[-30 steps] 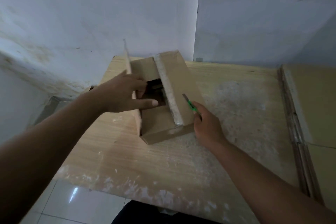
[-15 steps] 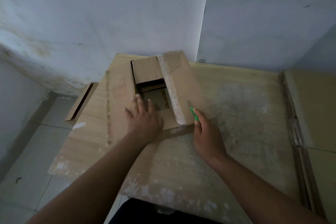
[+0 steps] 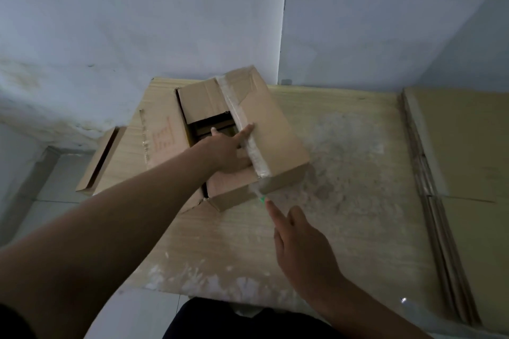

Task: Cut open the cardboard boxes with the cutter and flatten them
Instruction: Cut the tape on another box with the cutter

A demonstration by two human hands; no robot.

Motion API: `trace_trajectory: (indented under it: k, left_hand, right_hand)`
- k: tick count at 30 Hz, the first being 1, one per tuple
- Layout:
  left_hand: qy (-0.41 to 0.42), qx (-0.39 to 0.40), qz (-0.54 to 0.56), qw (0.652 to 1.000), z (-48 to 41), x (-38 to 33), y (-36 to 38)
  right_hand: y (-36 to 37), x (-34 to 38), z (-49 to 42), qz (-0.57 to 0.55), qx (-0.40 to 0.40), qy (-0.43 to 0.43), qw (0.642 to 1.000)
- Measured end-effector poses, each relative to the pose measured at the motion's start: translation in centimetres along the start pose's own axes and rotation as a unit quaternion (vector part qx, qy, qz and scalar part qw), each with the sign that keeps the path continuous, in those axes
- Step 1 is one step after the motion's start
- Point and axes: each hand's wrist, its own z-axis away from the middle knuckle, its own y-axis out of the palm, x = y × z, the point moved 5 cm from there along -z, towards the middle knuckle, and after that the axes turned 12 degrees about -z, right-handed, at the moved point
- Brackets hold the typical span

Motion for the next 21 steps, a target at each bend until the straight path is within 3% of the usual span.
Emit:
trace_trajectory:
  k: [6, 12, 21]
  left_hand:
    - [0.025, 0.000, 0.008, 1.000, -1.2, 1.0, 0.8]
    - [0.043, -0.019, 0.035, 0.998, -0.1, 0.6, 0.5]
    - [0.037, -0.007, 0.073, 0.997, -0.1, 0.8, -0.2]
  right_hand:
    - [-0.2, -0.7, -1.3, -0.020, 0.003, 0.065, 0.998]
    - [-0.7, -0.8, -1.3, -0.033, 0.026, 0.078, 0.996]
    - [-5.3, -6.6, 0.8, -0.091, -0.036, 0.150, 0.984]
